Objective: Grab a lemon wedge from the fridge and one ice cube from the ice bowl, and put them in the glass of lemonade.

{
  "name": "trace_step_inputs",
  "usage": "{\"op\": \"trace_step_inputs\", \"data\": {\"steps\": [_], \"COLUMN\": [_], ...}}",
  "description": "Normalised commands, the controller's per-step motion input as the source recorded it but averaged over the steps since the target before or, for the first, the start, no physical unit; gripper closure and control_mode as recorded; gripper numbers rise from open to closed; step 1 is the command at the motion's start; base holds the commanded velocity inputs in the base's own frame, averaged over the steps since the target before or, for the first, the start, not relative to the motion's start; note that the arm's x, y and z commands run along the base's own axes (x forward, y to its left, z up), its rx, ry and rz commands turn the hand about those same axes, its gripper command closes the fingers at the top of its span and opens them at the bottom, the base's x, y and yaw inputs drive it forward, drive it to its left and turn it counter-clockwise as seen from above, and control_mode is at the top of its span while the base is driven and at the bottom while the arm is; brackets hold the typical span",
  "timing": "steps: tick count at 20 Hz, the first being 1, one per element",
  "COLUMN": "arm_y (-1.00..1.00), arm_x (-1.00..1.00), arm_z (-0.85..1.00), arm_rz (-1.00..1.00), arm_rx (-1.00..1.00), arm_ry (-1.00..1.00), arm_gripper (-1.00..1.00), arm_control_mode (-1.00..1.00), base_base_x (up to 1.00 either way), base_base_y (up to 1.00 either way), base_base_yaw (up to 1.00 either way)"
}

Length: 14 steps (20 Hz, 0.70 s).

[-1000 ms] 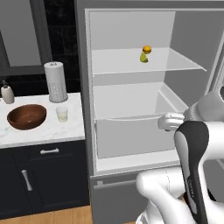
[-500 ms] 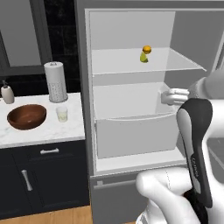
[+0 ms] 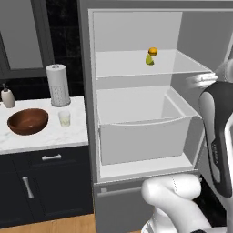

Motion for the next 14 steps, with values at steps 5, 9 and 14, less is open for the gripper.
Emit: {"op": "trace_step_inputs", "data": {"steps": [5, 9, 14], "arm_y": [-0.01, 0.06, 0.05], "arm_x": [0.53, 0.83, 0.51], "arm_z": [0.18, -0.02, -0.24], "arm_rz": [0.05, -0.01, -0.11], "arm_rx": [-0.09, -0.04, 0.01], "arm_ry": [-0.06, 0.00, 0.00], "arm_gripper": [-1.00, -1.00, -1.00], "arm_control_mode": [-1.00, -1.00, -1.00], "base_base_x": [0.00, 0.00, 0.00], "base_base_y": [0.00, 0.00, 0.00], "base_base_yaw": [0.00, 0.00, 0.00]}}
